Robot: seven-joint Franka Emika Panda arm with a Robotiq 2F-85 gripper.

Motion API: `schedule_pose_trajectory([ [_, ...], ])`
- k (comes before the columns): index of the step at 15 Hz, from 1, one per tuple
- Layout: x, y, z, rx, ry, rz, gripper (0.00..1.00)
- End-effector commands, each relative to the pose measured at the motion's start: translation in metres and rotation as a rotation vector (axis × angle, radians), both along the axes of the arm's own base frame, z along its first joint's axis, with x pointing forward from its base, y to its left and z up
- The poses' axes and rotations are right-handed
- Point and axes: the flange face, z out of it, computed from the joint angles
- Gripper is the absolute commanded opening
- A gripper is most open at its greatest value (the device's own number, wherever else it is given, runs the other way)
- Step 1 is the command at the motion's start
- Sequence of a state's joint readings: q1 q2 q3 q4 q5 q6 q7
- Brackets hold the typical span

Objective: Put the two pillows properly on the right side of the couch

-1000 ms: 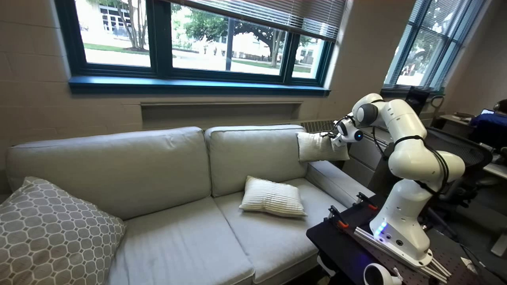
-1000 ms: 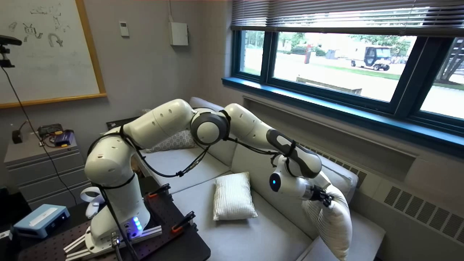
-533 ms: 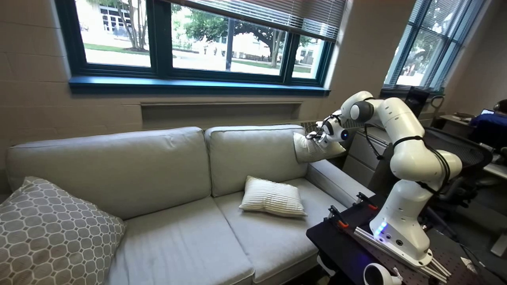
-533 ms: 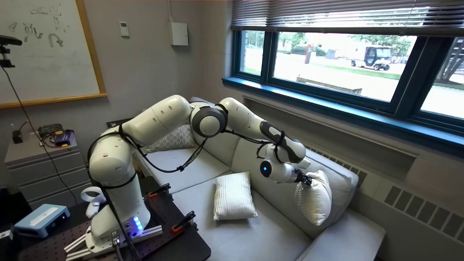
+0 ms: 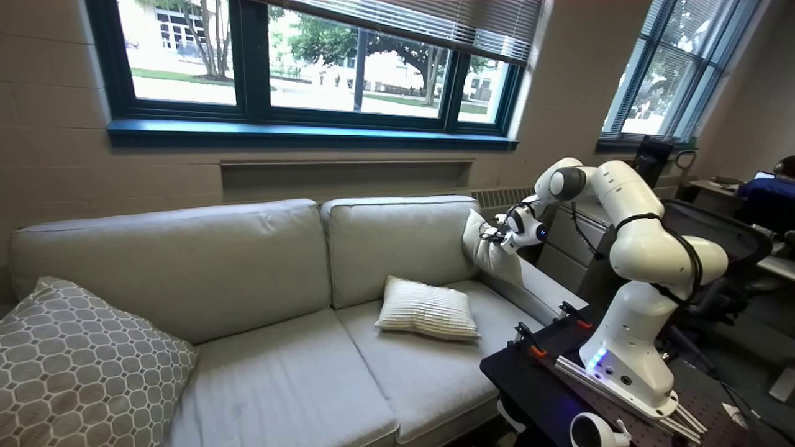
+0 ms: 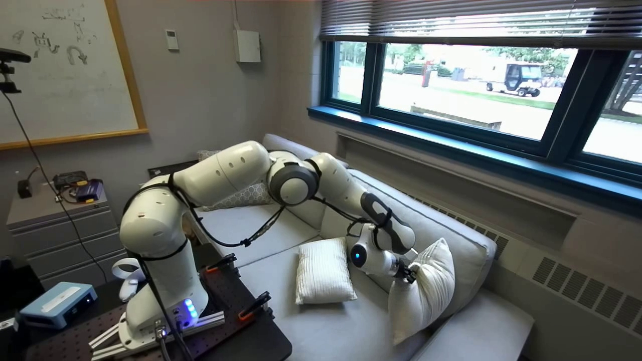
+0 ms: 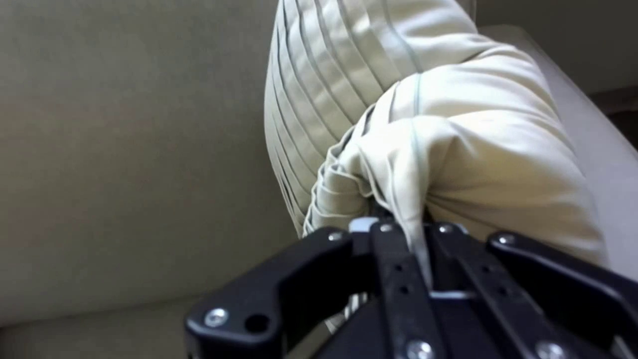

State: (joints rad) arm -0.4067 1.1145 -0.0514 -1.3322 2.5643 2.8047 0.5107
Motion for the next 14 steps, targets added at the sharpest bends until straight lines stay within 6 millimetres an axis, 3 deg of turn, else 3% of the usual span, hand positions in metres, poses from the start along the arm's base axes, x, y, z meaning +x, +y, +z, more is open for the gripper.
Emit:
schedule_pose_trajectory([
  [1, -0.023, -0.010, -0.058, 0.083, -0.002, -0.008, 0.02],
  [5, -0.071, -0.027, -0.104, 0.135, 0.052, -0.028, 0.02],
  [8, -0.083, -0.040, -0.102, 0.141, 0.029, -0.006, 0.02],
  [14, -0.077, -0.034, -0.008, -0.032, -0.040, 0.187, 0.02],
])
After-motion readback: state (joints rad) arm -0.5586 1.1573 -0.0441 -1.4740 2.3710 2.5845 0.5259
